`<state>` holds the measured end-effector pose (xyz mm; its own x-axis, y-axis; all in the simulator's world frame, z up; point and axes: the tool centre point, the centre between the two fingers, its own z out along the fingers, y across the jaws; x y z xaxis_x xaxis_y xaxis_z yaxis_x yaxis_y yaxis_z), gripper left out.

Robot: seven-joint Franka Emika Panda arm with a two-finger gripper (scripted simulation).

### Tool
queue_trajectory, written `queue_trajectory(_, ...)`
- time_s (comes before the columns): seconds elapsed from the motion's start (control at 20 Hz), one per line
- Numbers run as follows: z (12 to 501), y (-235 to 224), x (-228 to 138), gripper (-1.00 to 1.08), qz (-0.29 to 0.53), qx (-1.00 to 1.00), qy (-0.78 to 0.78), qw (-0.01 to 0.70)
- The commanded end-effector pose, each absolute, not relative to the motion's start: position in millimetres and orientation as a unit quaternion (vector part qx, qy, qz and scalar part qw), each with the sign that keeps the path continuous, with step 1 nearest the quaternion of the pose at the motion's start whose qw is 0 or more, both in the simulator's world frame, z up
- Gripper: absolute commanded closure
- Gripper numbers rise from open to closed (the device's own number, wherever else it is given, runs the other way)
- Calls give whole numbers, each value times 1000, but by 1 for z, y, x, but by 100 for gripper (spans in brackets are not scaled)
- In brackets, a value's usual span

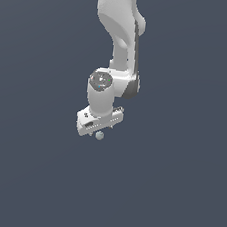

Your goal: Pick up the object and move it to a goal position.

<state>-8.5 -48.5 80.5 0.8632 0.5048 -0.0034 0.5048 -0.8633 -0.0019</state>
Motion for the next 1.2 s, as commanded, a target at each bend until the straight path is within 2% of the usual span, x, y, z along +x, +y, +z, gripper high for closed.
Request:
queue_trajectory(0.0,76,-52,-9,-92,1,-961,-275,0)
queue_trajectory(0.55,68,-56,-10,-92,0,-958,-287,0)
queue_trajectory(1.15,23,-56,-11,-92,0,-957,-289,0)
